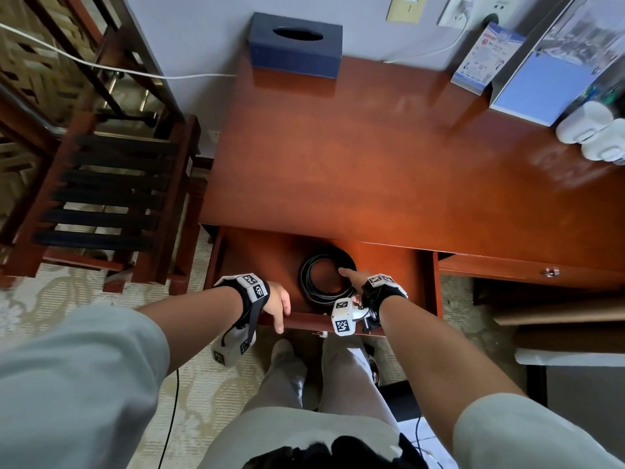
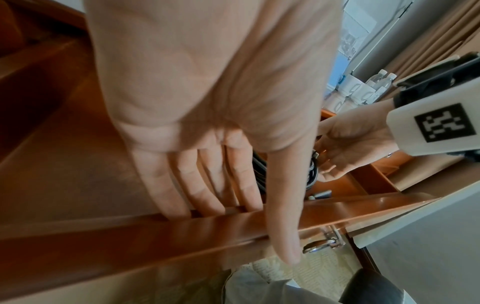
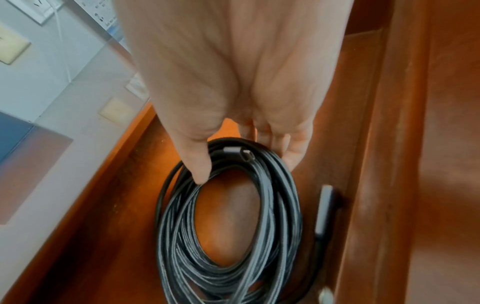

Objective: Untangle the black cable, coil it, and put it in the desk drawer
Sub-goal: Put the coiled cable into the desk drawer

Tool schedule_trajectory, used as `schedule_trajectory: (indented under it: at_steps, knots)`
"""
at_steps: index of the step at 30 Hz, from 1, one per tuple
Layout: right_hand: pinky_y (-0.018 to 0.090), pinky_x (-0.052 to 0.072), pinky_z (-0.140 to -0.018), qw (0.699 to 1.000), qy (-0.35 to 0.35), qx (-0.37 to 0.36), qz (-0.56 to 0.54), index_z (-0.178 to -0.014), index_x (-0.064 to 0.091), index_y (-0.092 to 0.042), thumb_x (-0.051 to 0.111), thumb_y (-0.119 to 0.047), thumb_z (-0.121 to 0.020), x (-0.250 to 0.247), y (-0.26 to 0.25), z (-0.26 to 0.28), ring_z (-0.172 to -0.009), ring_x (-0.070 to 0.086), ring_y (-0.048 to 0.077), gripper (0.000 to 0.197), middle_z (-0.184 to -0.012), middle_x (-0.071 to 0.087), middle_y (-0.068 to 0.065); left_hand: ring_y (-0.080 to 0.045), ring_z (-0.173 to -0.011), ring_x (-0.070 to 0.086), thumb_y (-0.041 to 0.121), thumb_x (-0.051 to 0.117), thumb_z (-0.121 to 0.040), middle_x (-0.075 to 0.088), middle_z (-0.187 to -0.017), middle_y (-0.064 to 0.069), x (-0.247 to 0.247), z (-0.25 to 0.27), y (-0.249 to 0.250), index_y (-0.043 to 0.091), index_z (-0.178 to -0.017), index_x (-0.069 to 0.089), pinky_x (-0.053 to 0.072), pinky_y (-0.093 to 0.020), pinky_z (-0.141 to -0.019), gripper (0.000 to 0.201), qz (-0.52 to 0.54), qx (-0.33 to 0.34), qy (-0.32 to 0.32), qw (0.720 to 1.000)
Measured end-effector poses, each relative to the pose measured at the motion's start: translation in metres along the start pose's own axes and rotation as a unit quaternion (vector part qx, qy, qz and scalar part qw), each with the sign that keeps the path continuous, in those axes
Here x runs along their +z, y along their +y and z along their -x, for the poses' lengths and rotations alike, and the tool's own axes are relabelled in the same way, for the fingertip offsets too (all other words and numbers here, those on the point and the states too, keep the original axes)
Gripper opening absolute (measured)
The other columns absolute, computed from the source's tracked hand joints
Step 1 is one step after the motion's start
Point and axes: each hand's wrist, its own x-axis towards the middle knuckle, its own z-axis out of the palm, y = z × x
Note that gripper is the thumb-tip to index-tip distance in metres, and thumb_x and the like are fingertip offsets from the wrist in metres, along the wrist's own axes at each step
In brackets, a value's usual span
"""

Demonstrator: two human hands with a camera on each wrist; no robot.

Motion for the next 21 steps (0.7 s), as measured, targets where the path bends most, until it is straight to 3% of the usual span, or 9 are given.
schedule_trajectory:
  at_steps: [4,7,9,12,14,17,21]
  knots:
    - [0.040,0.054,-0.090,1.000,0.002,-0.002,0.013,-0.098,0.059,-0.010,0.073,-0.037,-0.078,0.002,0.011,-0.008,-0.085,0.064,0.025,0.037,-0.097,0.066,0.012,-0.014,-0.104,0.053,0.029,0.083,-0.069,0.059,-0.122,0.002,-0.001,0.002,0.003,0.024,-0.117,0.063,0.046,-0.028,-0.089,0.052,-0.003,-0.001,0.000,1.000]
    - [0.043,0.056,-0.087,0.999,0.013,-0.012,0.050,-0.081,0.060,-0.015,0.078,-0.032,-0.068,0.001,0.014,-0.007,-0.089,0.068,0.026,0.028,-0.093,0.070,0.011,-0.015,-0.108,0.055,0.031,0.084,-0.066,0.058,-0.122,0.003,-0.002,0.003,0.004,0.026,-0.113,0.065,0.047,-0.029,-0.092,0.051,-0.005,0.002,0.008,1.000]
    - [0.043,0.058,-0.083,0.994,0.020,-0.013,0.106,-0.080,0.062,-0.016,0.079,-0.036,-0.059,0.001,0.016,-0.016,-0.083,0.070,0.026,0.034,-0.086,0.072,0.009,-0.015,-0.108,0.057,0.032,0.086,-0.063,0.060,-0.118,0.003,-0.003,0.006,0.005,0.028,-0.107,0.067,0.049,-0.029,-0.092,0.048,-0.012,0.007,0.014,1.000]
    - [0.044,0.058,-0.080,0.986,0.028,-0.025,0.164,-0.096,0.064,-0.011,0.078,-0.039,-0.051,0.001,0.019,-0.028,-0.072,0.067,0.027,0.055,-0.075,0.069,0.008,-0.014,-0.100,0.061,0.031,0.089,-0.057,0.064,-0.109,0.003,-0.004,0.006,0.007,0.033,-0.090,0.069,0.053,-0.028,-0.085,0.039,-0.020,0.021,0.025,0.999]
    - [0.043,0.058,-0.081,0.981,0.020,-0.036,0.191,-0.097,0.063,-0.012,0.078,-0.040,-0.056,-0.002,0.013,-0.016,-0.071,0.064,0.027,0.051,-0.074,0.066,0.007,-0.014,-0.091,0.065,0.029,0.090,-0.055,0.067,-0.105,0.002,-0.004,0.007,0.008,0.033,-0.085,0.070,0.054,-0.024,-0.073,0.037,-0.023,0.027,0.030,0.999]
    - [0.037,0.055,-0.081,0.975,0.020,-0.046,0.218,-0.089,0.061,-0.015,0.074,-0.040,-0.071,-0.010,0.000,0.025,-0.085,0.068,0.029,0.034,-0.081,0.066,0.007,-0.014,-0.078,0.063,0.026,0.090,-0.057,0.067,-0.099,0.002,-0.008,0.009,0.014,0.028,-0.091,0.071,0.050,-0.021,-0.062,0.039,-0.048,0.032,0.027,0.998]
    - [0.028,0.048,-0.068,0.968,0.025,-0.048,0.244,-0.085,0.061,-0.017,0.065,-0.040,-0.083,-0.024,-0.012,0.055,-0.075,0.064,0.024,0.023,-0.074,0.065,0.004,-0.016,-0.096,0.062,0.027,0.086,-0.064,0.065,-0.110,0.002,-0.012,0.009,0.028,0.021,-0.107,0.070,0.045,-0.024,-0.064,0.046,-0.160,0.049,0.033,0.985]
